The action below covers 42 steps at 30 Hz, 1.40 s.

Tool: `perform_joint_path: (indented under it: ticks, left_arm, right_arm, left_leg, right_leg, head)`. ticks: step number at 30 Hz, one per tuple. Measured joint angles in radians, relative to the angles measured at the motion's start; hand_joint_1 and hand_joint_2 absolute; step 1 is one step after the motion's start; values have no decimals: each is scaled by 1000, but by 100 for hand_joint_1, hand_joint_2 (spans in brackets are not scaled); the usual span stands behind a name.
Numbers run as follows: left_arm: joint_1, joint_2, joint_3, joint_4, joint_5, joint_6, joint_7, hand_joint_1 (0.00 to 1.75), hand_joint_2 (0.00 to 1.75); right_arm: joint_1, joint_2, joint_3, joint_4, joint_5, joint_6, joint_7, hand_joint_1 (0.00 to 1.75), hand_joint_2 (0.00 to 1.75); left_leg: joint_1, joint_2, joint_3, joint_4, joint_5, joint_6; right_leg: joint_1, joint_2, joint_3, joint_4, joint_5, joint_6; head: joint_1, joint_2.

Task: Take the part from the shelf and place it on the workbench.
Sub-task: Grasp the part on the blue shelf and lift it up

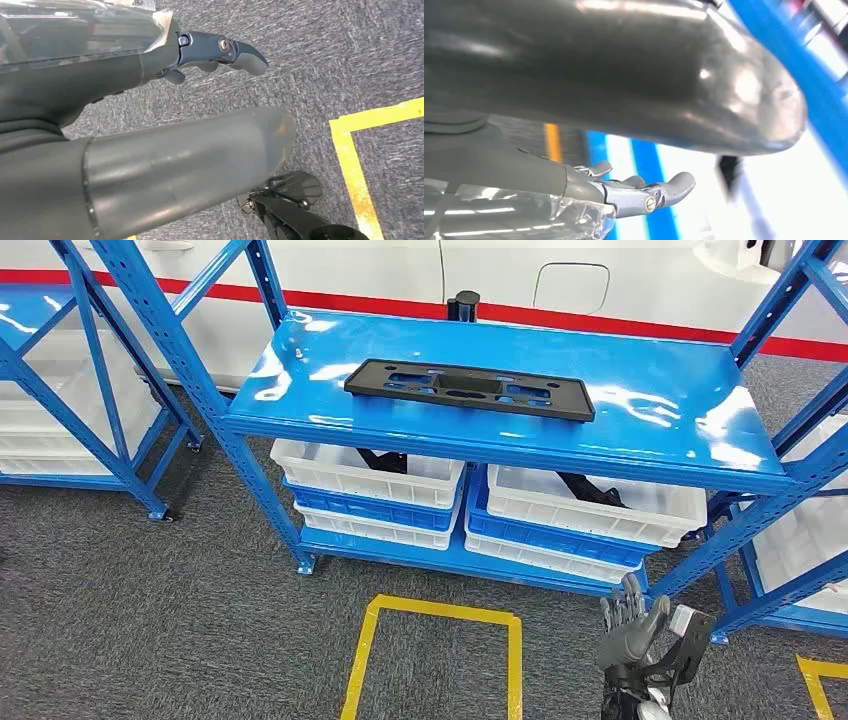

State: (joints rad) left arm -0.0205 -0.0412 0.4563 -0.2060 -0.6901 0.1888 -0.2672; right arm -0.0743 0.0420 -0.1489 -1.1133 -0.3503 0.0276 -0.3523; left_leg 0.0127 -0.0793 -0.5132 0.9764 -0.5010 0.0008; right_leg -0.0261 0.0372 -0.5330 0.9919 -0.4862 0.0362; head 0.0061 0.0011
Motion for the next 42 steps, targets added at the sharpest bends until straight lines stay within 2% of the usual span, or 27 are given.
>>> perform_joint_path:
  ticks: [1, 2, 3, 12, 30, 36, 42]
  left_arm:
    - [0, -1, 1, 0, 0, 0, -2, 0, 0]
    - [0, -1, 2, 0, 0, 1, -3, 0, 0]
    - [0, -2, 5, 0, 0, 2, -5, 0, 0]
    - [-4, -8, 21, 0, -2, 3, -19, 0, 0]
    - [-17, -18, 44, 0, -7, 2, -29, 0, 0]
    - [-21, -20, 45, 0, -11, 0, -35, 0, 0]
    - [-30, -24, 45, 0, -13, -8, -31, 0, 0]
  right_arm:
    - [0, -1, 8, -15, 10, -4, -4, 0, 116]
    - [0, -2, 17, -29, 20, -8, -8, 0, 131]
    - [0, -4, 34, -58, 40, -17, -17, 0, 175]
    - [-19, -31, 186, -253, 273, -121, -63, 0, 175]
    - [-88, -98, 451, -489, 784, -359, -86, 0, 175]
    - [-133, -122, 519, -492, 974, -437, -45, 0, 175]
    - [-206, -135, 597, -461, 1170, -465, 21, 0, 175]
  left_leg:
    - [0, 0, 0, 0, 0, 0]
    - [0, 0, 0, 0, 0, 0]
    - [0, 0, 0, 0, 0, 0]
    - [0, 0, 0, 0, 0, 0]
    - [0, 0, -1, 0, 0, 0]
    - [0, 0, -1, 0, 0, 0]
    - [0, 0, -1, 0, 1, 0]
  right_leg:
    - [0, 0, 0, 0, 0, 0]
    - [0, 0, 0, 0, 0, 0]
    - [0, 0, 0, 0, 0, 0]
    - [0, 0, 0, 0, 0, 0]
    - [0, 0, 0, 0, 0, 0]
    - [0, 0, 0, 0, 0, 0]
    - [0, 0, 0, 0, 0, 0]
  head:
    - [0, 0]
    - [0, 0]
    - [0, 0]
    - [0, 0]
    - [0, 0]
    - [0, 0]
    - [0, 0]
